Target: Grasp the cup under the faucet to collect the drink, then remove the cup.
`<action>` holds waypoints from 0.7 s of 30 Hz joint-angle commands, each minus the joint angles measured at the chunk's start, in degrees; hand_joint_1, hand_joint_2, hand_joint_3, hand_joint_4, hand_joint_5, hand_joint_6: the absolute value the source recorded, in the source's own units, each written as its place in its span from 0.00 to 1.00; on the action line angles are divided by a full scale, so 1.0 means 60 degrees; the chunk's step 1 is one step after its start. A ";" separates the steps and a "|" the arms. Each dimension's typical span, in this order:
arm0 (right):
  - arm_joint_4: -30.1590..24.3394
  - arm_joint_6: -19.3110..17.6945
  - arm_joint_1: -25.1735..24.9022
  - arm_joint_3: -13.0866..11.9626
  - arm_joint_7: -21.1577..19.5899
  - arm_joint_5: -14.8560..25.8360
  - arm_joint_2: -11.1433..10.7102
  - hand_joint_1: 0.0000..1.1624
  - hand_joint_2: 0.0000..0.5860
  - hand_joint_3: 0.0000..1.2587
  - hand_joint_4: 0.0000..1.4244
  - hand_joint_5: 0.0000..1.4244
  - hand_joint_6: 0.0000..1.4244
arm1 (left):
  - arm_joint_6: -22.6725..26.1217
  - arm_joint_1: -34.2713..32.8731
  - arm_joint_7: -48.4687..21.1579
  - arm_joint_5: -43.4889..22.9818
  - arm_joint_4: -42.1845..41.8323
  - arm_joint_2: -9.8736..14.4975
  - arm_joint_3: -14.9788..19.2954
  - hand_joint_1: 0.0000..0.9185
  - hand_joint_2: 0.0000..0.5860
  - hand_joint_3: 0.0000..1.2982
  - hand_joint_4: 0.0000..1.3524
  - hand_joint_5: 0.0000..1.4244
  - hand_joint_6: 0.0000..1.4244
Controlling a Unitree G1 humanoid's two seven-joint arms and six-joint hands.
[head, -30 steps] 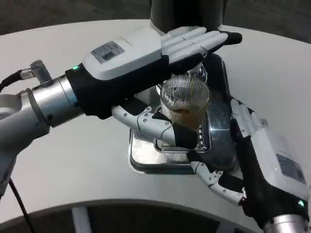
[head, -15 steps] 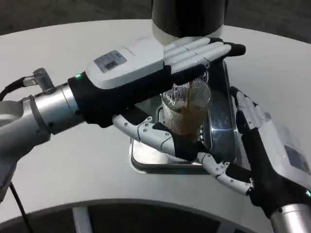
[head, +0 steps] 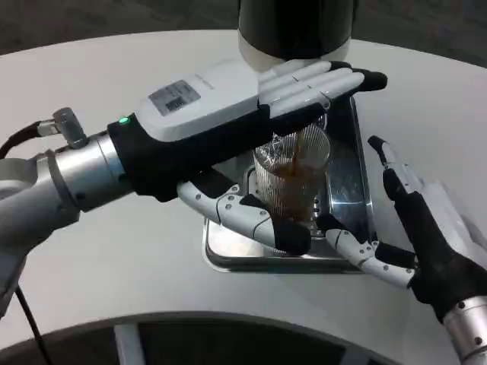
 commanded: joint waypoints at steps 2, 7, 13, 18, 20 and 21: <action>0.0552 -0.0279 -0.0319 -0.0123 0.0062 0.0721 -0.0323 0.46 0.44 0.00 0.00 0.00 0.00 | -0.0005 0.0273 -0.0336 0.0195 -0.0181 0.0095 -0.0287 0.00 0.12 0.00 0.00 0.01 0.01; 0.1017 -0.0460 -0.0626 -0.0130 -0.0160 0.1146 -0.0376 0.46 0.44 0.00 0.00 0.00 0.00 | 0.0066 0.0302 -0.0345 0.0181 -0.0242 0.0086 -0.0301 0.00 0.12 0.00 0.00 0.01 0.01; 0.1453 -0.0651 -0.1005 0.0056 -0.0597 0.1233 -0.0243 0.50 0.41 0.00 0.00 0.00 0.00 | 0.0111 0.0366 -0.0344 0.0184 -0.0328 0.0085 -0.0313 0.00 0.12 0.00 0.00 0.01 0.01; 0.1920 -0.0804 -0.1433 0.0299 -0.0935 0.1254 -0.0075 0.51 0.41 0.00 0.00 0.00 0.00 | 0.0186 0.0432 -0.0353 0.0169 -0.0432 0.0125 -0.0286 0.00 0.12 0.00 0.00 0.01 0.01; 0.2120 -0.0879 -0.1589 0.0377 -0.1033 0.1264 -0.0022 0.51 0.40 0.00 0.00 0.00 0.00 | 0.0211 0.0457 -0.0356 0.0161 -0.0469 0.0154 -0.0265 0.00 0.12 0.00 0.00 0.01 0.01; 0.2188 -0.0904 -0.1639 0.0401 -0.1067 0.1269 -0.0004 0.51 0.40 0.00 0.00 0.00 0.00 | 0.0224 0.0468 -0.0358 0.0159 -0.0485 0.0167 -0.0256 0.00 0.12 0.00 0.00 0.01 0.01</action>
